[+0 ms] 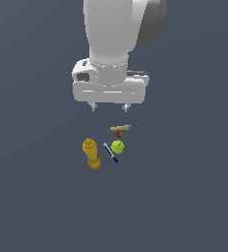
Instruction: Pick up a designated object from a clutter of objects.
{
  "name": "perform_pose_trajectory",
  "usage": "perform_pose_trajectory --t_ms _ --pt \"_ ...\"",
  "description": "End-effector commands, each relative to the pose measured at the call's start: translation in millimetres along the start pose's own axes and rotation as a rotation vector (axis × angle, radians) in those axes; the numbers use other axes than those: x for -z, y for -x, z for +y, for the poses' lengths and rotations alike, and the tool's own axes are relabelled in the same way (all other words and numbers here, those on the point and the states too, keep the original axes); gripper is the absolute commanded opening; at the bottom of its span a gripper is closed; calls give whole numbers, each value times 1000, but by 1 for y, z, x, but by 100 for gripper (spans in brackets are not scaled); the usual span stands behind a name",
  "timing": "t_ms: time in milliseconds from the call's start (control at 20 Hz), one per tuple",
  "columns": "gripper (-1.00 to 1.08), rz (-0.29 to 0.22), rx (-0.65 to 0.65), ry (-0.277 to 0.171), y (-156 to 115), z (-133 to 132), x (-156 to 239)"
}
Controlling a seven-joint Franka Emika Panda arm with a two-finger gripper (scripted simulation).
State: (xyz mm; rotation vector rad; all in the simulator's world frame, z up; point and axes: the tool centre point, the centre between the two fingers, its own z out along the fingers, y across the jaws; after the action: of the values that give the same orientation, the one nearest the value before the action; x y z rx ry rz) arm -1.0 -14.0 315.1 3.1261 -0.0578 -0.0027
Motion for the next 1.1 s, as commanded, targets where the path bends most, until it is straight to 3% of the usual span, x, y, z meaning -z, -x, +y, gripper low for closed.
perform_pose_trajectory --t_ms 0,450,1050 --pt "100 0 0 0 0 0 0" --pt "100 -38 34 29 6 -12 -15" --pt "100 -32 -8 23 2 -15 -39"
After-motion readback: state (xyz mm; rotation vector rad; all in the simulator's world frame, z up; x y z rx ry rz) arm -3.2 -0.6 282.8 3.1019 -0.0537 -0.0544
